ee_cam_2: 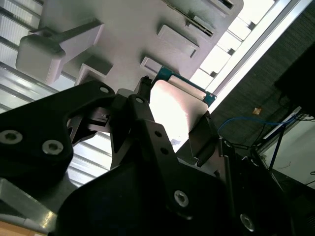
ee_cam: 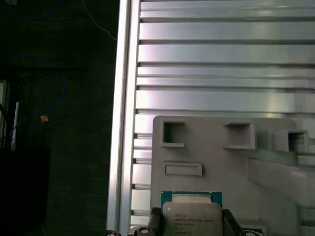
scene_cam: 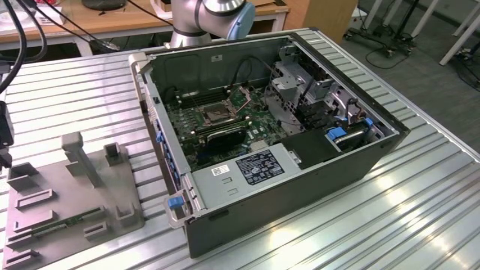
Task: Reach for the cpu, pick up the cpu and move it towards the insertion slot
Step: 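Pick up the cpu and move it towards the insertion slot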
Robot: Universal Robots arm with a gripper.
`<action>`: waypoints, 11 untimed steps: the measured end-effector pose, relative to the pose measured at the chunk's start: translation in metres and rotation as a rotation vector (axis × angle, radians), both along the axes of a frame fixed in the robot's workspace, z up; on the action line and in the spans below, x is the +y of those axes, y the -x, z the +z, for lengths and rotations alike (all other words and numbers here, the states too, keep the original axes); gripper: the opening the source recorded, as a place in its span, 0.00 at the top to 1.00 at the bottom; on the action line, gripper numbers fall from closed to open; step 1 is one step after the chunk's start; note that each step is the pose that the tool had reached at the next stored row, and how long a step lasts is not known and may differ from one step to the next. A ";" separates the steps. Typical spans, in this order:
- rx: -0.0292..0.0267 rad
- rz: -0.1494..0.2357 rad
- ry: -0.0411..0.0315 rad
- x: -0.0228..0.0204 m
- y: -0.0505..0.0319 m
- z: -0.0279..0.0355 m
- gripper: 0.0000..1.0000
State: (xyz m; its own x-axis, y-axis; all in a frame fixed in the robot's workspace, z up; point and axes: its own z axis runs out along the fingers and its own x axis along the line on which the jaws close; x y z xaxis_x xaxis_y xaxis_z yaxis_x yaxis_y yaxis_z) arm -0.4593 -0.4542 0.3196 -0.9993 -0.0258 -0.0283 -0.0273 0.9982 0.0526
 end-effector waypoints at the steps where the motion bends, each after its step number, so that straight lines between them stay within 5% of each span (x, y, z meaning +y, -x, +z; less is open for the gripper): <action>1: 0.0002 0.000 0.0001 0.0000 0.0000 0.0002 0.45; 11: 0.0002 0.000 0.0002 0.0000 -0.0037 0.0004 0.45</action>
